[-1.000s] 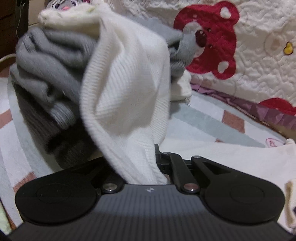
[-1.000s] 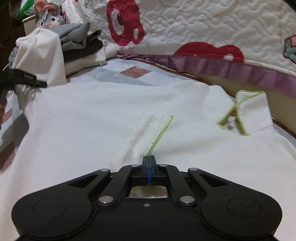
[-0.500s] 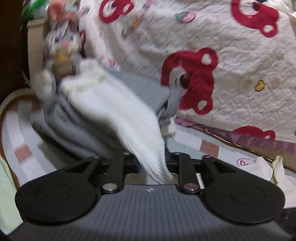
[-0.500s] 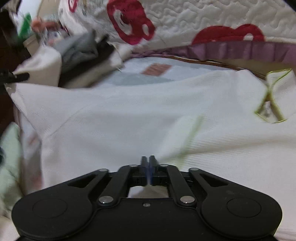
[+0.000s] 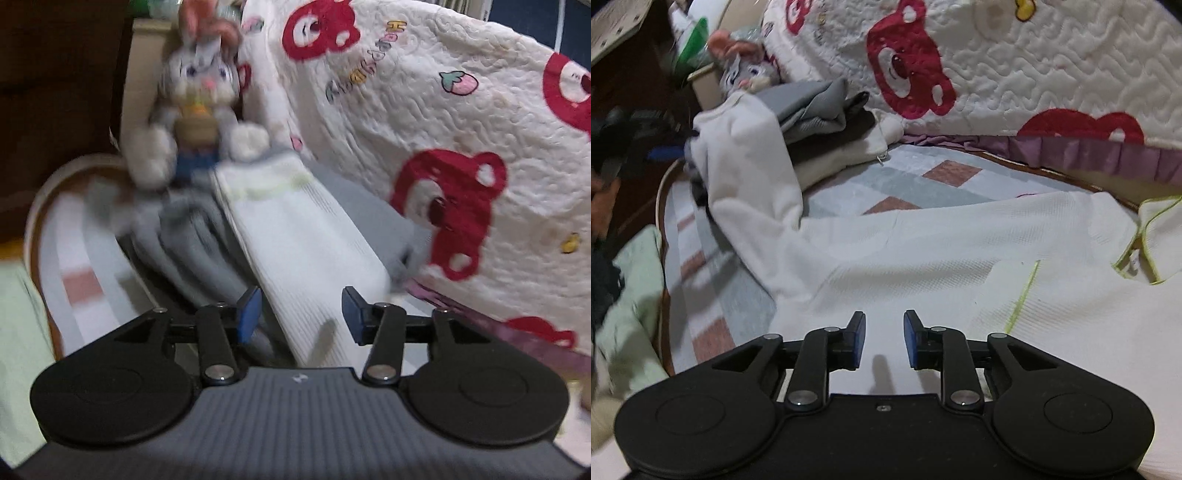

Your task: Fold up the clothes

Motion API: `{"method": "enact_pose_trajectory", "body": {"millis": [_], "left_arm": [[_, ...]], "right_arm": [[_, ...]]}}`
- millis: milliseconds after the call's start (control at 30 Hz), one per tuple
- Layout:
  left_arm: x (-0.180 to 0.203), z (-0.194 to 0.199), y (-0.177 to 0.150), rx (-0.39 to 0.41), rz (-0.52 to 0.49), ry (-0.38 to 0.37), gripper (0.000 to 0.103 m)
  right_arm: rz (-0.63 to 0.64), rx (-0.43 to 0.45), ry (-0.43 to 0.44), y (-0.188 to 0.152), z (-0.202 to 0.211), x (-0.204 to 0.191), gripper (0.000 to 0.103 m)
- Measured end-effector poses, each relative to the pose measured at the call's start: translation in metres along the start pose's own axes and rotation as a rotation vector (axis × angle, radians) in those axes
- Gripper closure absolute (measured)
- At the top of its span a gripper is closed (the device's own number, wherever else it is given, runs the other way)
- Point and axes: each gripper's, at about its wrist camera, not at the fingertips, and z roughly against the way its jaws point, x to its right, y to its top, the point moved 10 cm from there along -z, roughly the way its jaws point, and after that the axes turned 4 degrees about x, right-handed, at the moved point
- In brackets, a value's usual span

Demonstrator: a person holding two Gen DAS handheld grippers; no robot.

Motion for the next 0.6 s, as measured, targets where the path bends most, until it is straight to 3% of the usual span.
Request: {"method": "enact_pose_trajectory", "body": {"millis": [100,167,267,367,400,433,467,500,600], "left_arm": [[0.0,-0.016,0.02,0.026,-0.053,0.017,0.051],[-0.005,-0.03,0.027,0.022,-0.111,0.083,0.044],[-0.007,-0.054,0.025,-0.011,-0.226,0.153,0.043],[-0.004,-0.061,0.017,0.016,-0.375,0.169,0.041],[-0.003,-0.059,0.015,0.033,-0.387,0.166,0.048],[-0.001,-0.055,0.014,0.048,-0.388,0.153,0.081],[0.001,-0.051,0.013,0.062,-0.388,0.14,0.099],[0.004,-0.045,0.015,0.086,-0.384,0.135,0.099],[0.029,0.004,0.036,0.276,-0.343,0.07,0.1]], "right_arm": [[-0.002,0.001,-0.009,-0.002,0.003,0.003,0.075],[-0.011,0.003,-0.011,-0.004,0.006,0.006,0.075],[-0.013,0.003,-0.026,-0.006,0.008,0.01,0.075],[-0.012,-0.003,-0.053,-0.008,0.012,0.014,0.075],[-0.002,-0.016,-0.079,-0.009,0.014,0.015,0.075],[0.005,-0.022,-0.107,-0.009,0.018,0.017,0.075],[0.004,-0.012,-0.139,-0.008,0.023,0.021,0.074],[0.004,-0.003,-0.171,-0.007,0.029,0.024,0.074],[-0.065,0.027,-0.215,-0.005,0.042,0.04,0.074]]}}
